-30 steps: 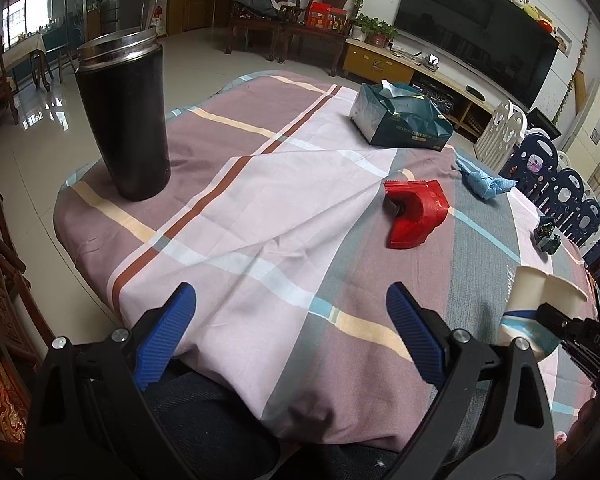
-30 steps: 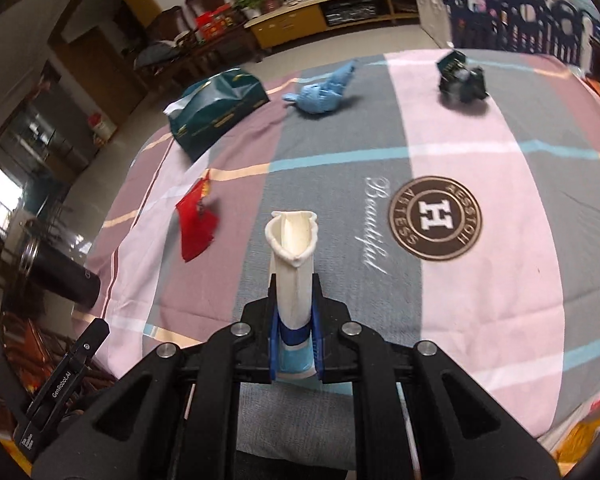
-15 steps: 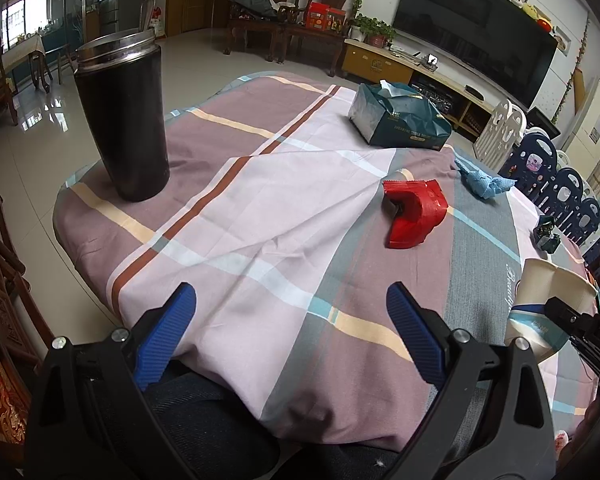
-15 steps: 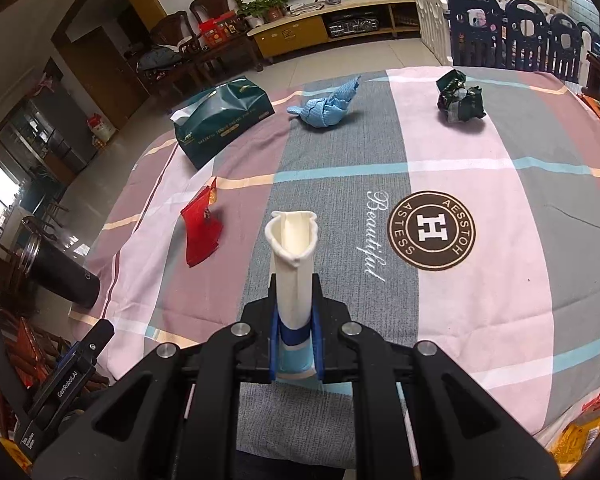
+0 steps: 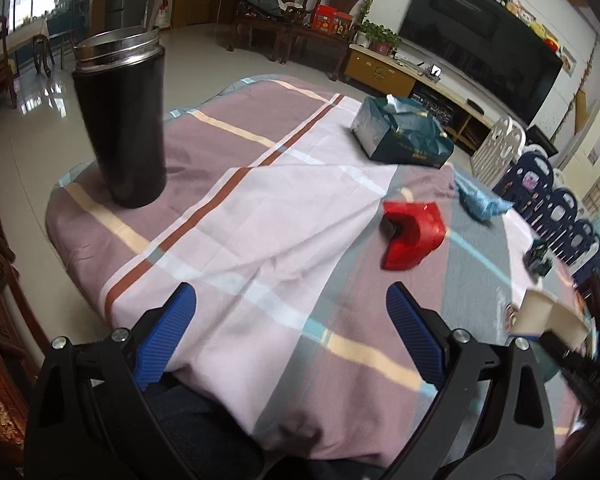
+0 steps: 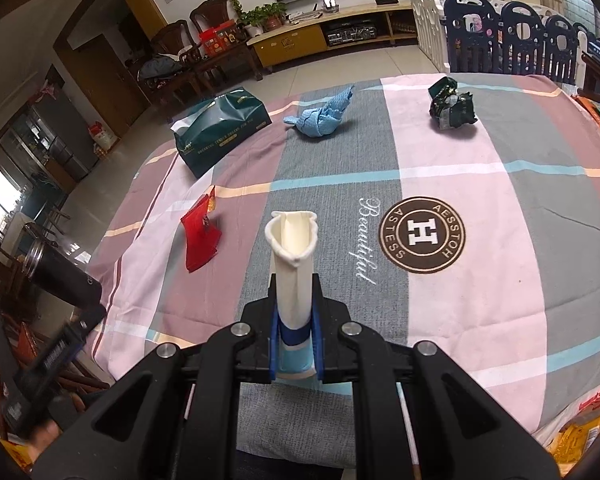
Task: Collect trash
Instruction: 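Grasp the red snack wrapper with the left tool while the right tool holds the cup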
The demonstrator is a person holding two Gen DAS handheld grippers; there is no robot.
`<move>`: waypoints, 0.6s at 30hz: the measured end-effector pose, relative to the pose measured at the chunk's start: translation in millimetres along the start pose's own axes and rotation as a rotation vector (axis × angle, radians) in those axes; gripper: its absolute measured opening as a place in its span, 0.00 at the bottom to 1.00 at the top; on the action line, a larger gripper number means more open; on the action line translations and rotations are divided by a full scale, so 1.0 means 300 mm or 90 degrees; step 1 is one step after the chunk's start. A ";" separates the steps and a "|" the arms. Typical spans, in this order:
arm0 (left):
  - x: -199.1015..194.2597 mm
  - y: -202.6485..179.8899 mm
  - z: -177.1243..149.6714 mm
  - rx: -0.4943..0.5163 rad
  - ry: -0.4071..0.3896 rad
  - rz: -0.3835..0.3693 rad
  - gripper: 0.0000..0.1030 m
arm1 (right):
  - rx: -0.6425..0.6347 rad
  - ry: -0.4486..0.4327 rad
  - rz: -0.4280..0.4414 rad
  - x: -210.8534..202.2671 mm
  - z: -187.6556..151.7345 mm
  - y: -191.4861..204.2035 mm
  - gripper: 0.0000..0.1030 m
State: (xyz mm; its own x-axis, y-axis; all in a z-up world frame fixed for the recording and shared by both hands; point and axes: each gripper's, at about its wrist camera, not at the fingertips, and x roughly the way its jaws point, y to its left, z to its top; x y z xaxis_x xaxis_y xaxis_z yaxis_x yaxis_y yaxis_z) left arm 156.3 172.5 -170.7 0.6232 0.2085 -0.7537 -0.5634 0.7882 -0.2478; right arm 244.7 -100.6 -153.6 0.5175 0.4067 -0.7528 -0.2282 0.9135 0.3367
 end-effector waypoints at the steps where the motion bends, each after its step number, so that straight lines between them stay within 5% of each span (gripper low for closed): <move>1: 0.009 -0.009 0.013 0.000 0.004 -0.011 0.92 | -0.002 -0.003 -0.001 -0.005 -0.003 -0.007 0.13; 6: 0.126 -0.173 0.112 0.067 0.018 -0.054 0.91 | 0.026 -0.008 0.002 -0.025 -0.012 -0.078 0.13; 11: 0.348 -0.404 0.145 0.218 0.086 -0.074 0.90 | 0.055 -0.014 -0.006 -0.057 -0.013 -0.158 0.14; 13: 0.401 -0.445 0.132 0.243 0.095 -0.058 0.79 | 0.058 -0.018 -0.014 -0.071 -0.015 -0.180 0.14; 15: 0.436 -0.461 0.117 0.243 0.117 -0.068 0.49 | 0.060 -0.023 -0.019 -0.089 -0.014 -0.197 0.13; 18: 0.438 -0.474 0.087 0.265 0.118 -0.075 0.27 | 0.063 -0.036 -0.021 -0.123 -0.014 -0.208 0.13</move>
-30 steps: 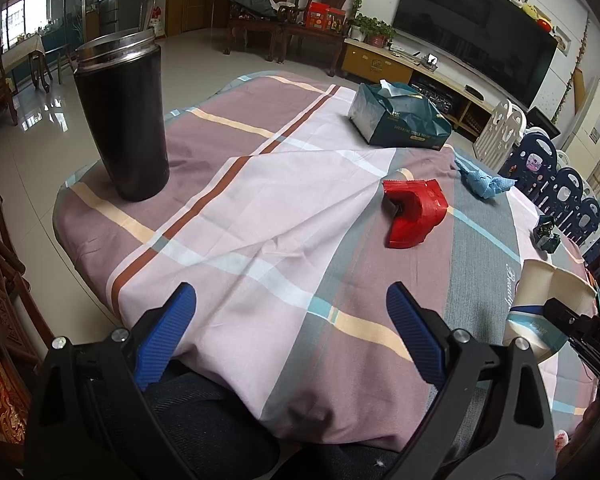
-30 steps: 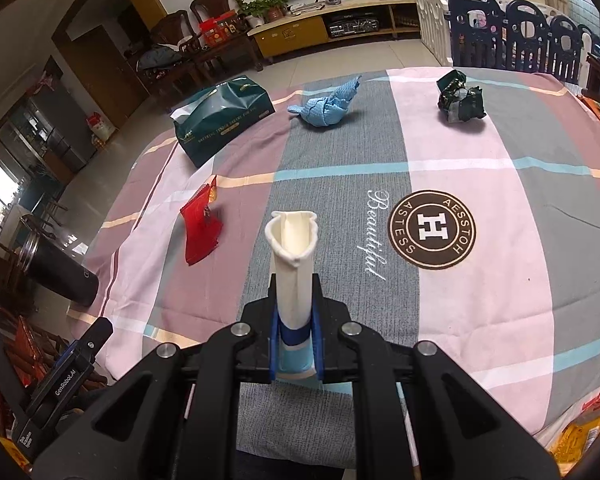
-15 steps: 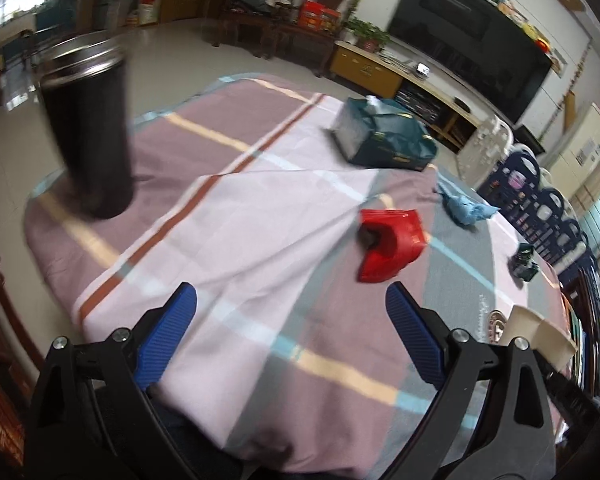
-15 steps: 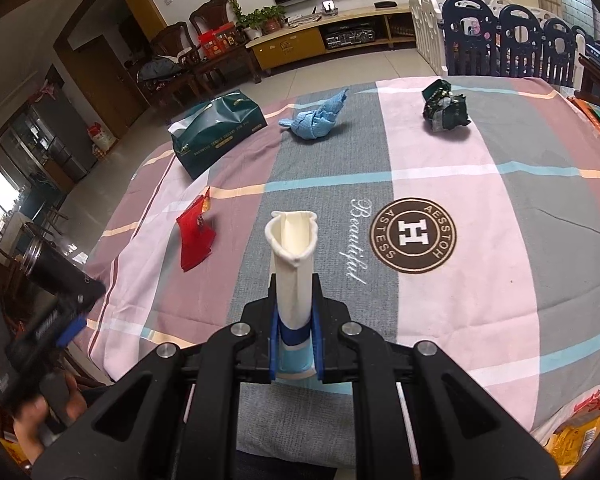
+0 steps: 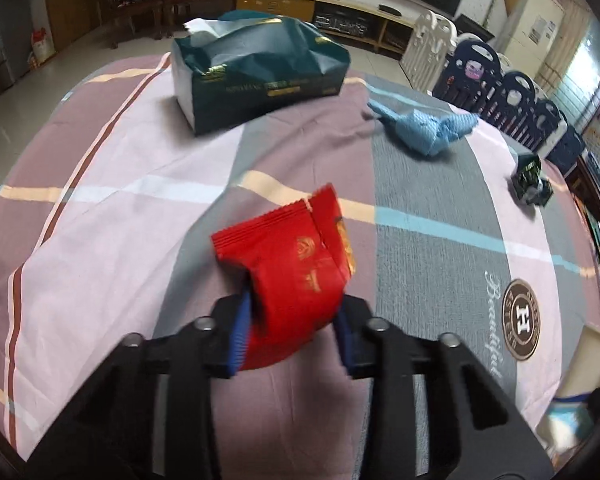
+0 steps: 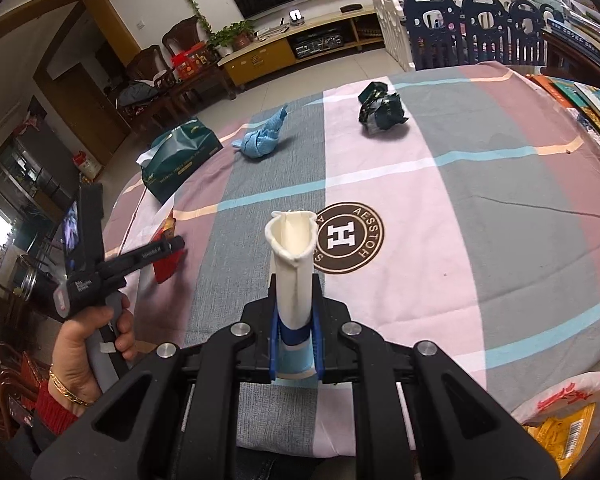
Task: Collect trash
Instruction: 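Grasp the red snack wrapper with the left tool while the right tool holds the cup, then drop the red wrapper and paper cup into the wastebasket with both tools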
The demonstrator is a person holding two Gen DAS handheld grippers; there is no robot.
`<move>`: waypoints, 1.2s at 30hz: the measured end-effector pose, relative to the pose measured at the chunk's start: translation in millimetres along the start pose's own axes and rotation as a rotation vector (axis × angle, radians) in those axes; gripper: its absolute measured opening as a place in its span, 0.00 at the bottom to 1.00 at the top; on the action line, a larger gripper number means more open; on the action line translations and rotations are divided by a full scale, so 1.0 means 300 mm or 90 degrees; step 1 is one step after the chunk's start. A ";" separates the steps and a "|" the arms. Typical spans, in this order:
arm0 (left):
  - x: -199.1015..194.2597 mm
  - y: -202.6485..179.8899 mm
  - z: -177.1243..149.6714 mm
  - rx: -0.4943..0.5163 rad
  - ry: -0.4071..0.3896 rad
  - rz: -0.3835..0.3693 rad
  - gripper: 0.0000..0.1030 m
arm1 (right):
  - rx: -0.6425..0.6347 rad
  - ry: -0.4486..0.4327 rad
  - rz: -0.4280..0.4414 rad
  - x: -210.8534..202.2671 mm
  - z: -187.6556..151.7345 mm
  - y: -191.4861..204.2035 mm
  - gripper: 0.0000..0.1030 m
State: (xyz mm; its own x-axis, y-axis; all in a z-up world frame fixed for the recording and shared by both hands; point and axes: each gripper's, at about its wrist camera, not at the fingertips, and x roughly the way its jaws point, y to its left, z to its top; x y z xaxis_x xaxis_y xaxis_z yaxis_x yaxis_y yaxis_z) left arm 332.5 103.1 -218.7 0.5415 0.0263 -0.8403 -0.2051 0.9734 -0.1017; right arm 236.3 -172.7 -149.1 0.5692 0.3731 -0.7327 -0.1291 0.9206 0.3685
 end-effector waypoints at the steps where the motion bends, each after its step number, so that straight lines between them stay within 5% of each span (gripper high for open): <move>1: -0.017 -0.007 -0.005 0.013 -0.013 0.007 0.26 | -0.001 -0.005 0.000 -0.017 0.000 -0.001 0.13; 8: -0.323 -0.112 -0.053 0.068 -0.131 -0.013 0.26 | -0.018 -0.051 -0.030 -0.211 -0.025 -0.034 0.13; 18: -0.630 -0.354 -0.212 0.123 -0.162 -0.137 0.26 | -0.021 -0.051 -0.127 -0.520 -0.193 -0.238 0.14; 22: -0.682 -0.467 -0.283 0.158 -0.140 -0.197 0.26 | 0.016 0.015 -0.179 -0.534 -0.323 -0.364 0.15; 26: -0.705 -0.577 -0.372 0.202 -0.085 -0.286 0.26 | 0.106 0.140 -0.184 -0.476 -0.457 -0.502 0.52; 29: -0.688 -0.647 -0.451 0.239 -0.027 -0.359 0.26 | 0.180 0.102 -0.176 -0.529 -0.472 -0.581 0.60; 36: -0.620 -0.773 -0.603 0.302 0.074 -0.429 0.26 | 0.227 0.004 -0.216 -0.658 -0.403 -0.643 0.65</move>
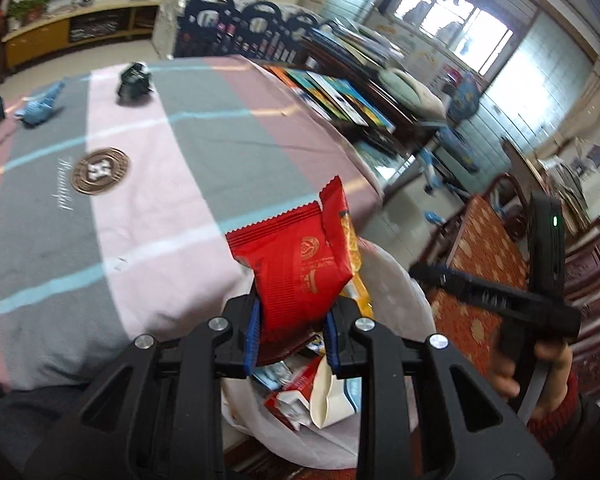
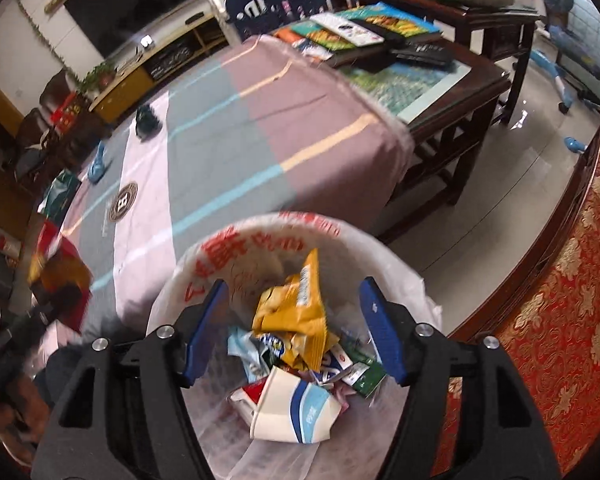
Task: Collect trash
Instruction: 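Drop the red wrapper and paper cup into the wastebasket with both tools, then reach the left tool to the blue cloth and grasp it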
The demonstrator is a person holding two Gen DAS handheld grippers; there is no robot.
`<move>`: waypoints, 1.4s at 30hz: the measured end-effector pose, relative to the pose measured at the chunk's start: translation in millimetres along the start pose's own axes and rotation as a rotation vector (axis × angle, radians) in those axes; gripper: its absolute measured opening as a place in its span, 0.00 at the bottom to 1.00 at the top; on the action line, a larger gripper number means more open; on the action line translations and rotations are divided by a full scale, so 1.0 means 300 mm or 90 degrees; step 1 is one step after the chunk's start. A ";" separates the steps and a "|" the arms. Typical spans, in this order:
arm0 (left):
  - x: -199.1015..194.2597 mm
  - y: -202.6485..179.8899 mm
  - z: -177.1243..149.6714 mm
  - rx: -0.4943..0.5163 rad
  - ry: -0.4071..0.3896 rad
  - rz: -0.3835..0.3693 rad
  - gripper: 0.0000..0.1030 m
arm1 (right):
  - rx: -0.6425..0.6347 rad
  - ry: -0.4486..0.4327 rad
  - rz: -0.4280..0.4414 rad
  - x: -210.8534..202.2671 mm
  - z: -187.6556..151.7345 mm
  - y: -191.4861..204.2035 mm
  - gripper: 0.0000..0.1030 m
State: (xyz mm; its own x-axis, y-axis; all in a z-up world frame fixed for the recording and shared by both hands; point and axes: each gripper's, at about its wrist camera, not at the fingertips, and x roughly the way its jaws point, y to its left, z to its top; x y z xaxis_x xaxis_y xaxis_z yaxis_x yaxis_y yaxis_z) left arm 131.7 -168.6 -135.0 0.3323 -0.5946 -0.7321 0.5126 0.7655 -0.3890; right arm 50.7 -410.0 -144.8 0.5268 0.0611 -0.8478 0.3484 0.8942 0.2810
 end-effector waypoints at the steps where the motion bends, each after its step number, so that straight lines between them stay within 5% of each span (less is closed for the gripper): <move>1: 0.018 -0.015 -0.008 0.006 0.012 -0.013 0.26 | 0.004 -0.006 -0.001 -0.002 0.008 -0.009 0.65; 4: 0.069 -0.063 -0.038 0.035 0.055 -0.046 0.32 | 0.023 -0.019 0.001 -0.010 0.019 -0.032 0.65; 6: 0.100 -0.079 -0.053 0.041 0.075 -0.037 0.68 | 0.036 -0.024 0.000 -0.012 0.027 -0.045 0.65; 8: 0.104 -0.075 -0.061 0.030 0.064 -0.023 0.75 | 0.044 -0.023 0.004 -0.011 0.031 -0.052 0.65; 18: -0.055 0.227 0.051 -0.082 -0.055 0.183 0.77 | 0.012 -0.022 0.021 0.052 0.073 0.051 0.65; 29: -0.118 0.742 0.425 -0.137 -0.140 0.405 0.92 | -0.014 0.011 0.038 0.201 0.149 0.155 0.65; 37: 0.180 0.984 0.673 -0.018 -0.032 0.488 0.93 | -0.014 0.029 0.048 0.313 0.253 0.237 0.65; 42: 0.328 1.105 0.747 -0.022 0.025 0.501 0.88 | 0.008 0.035 0.055 0.383 0.300 0.275 0.65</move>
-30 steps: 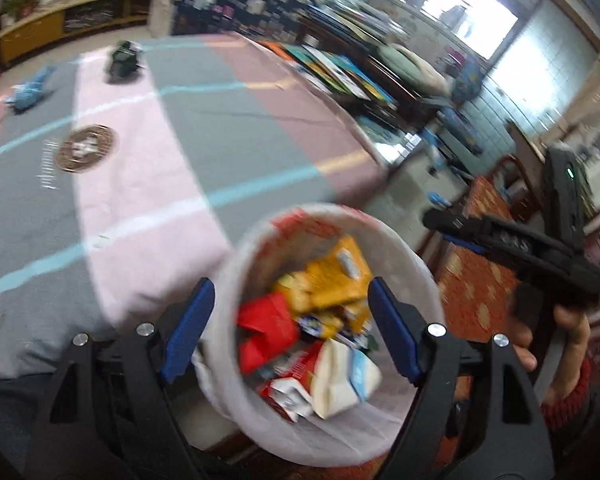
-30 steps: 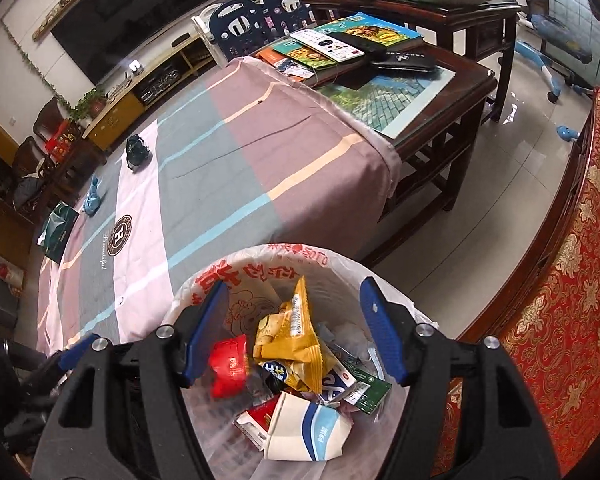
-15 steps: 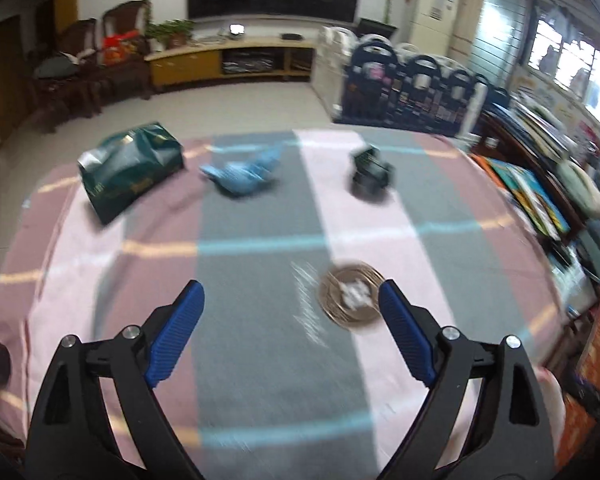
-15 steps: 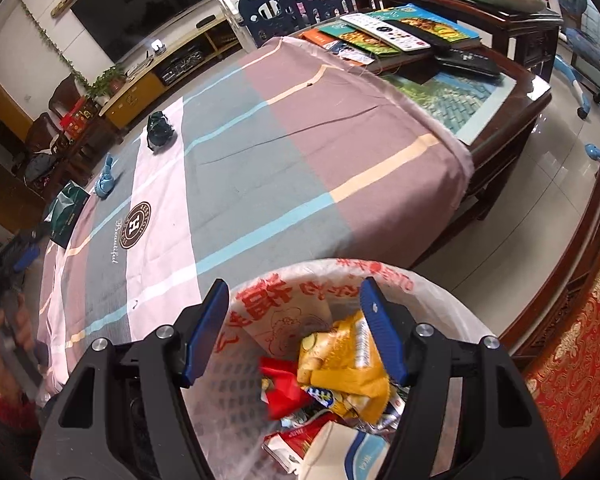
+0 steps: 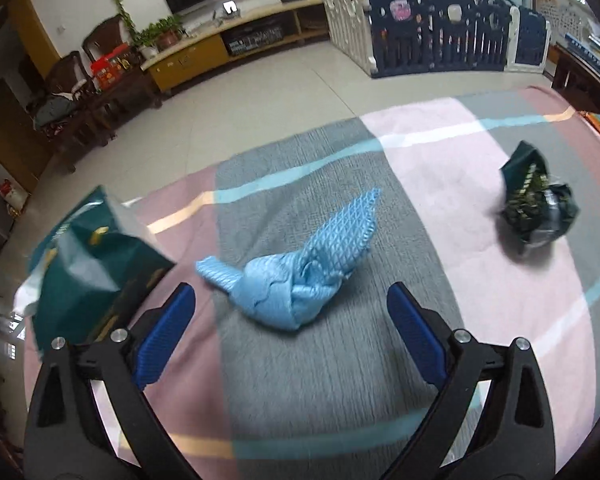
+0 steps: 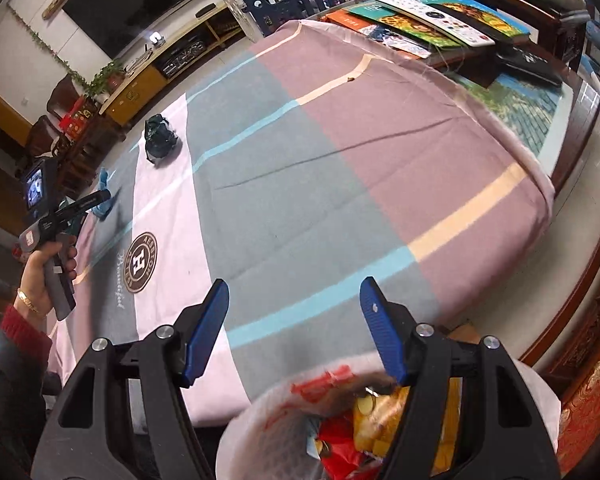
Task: Collect trash
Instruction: 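Reach the left tool to the blue cloth and grasp it, then grasp the dark green crumpled bag with the right tool while the left tool holds the cloth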
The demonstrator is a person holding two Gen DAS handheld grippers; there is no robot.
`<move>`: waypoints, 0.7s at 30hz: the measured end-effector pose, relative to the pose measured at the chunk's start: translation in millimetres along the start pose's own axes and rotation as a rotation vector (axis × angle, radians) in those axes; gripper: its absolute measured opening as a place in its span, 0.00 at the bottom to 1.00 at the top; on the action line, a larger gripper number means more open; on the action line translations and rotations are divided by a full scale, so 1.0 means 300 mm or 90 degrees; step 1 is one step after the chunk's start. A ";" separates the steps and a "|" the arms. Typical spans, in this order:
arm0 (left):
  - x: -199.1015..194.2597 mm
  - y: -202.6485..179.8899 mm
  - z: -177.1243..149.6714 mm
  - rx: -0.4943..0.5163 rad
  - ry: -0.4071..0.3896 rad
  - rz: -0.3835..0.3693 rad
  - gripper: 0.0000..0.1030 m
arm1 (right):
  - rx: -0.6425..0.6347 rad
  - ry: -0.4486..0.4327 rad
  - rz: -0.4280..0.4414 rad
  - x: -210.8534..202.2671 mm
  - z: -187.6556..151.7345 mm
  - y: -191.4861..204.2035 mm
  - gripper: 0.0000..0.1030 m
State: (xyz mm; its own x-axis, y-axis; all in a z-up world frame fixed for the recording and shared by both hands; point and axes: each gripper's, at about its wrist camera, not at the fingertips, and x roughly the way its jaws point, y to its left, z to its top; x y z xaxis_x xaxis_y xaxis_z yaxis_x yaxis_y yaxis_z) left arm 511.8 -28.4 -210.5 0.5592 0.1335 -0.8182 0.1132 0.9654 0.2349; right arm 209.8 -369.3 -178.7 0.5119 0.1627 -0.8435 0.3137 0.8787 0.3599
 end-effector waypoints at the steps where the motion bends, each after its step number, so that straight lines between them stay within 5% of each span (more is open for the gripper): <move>1: 0.022 -0.003 0.002 0.007 0.004 0.005 0.84 | -0.009 -0.001 -0.003 0.019 0.013 0.021 0.65; 5: 0.053 0.041 -0.008 -0.016 -0.007 -0.015 0.35 | -0.043 0.002 0.015 0.094 0.084 0.109 0.65; 10: -0.128 0.141 -0.089 -0.101 -0.099 -0.013 0.31 | -0.122 -0.055 0.036 0.222 0.237 0.300 0.65; 13: -0.274 0.169 -0.188 -0.131 -0.112 -0.034 0.31 | -0.175 -0.080 0.030 0.330 0.341 0.452 0.65; 15: -0.361 0.174 -0.267 -0.132 -0.117 -0.041 0.31 | -0.229 -0.107 -0.015 0.401 0.408 0.572 0.66; 18: -0.465 0.188 -0.399 -0.156 -0.113 -0.061 0.32 | -0.331 -0.125 -0.079 0.511 0.468 0.730 0.83; 21: -0.506 0.194 -0.491 -0.171 -0.097 -0.084 0.32 | -0.379 -0.071 -0.123 0.657 0.509 0.812 0.82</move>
State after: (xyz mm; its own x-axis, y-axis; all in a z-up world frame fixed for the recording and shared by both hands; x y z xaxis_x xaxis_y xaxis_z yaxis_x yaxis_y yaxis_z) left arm 312.7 40.4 -149.9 0.6723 -0.0124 -0.7402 -0.0160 0.9994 -0.0313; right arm 509.2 -191.8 -196.3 0.5807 -0.0435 -0.8129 -0.0738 0.9916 -0.1058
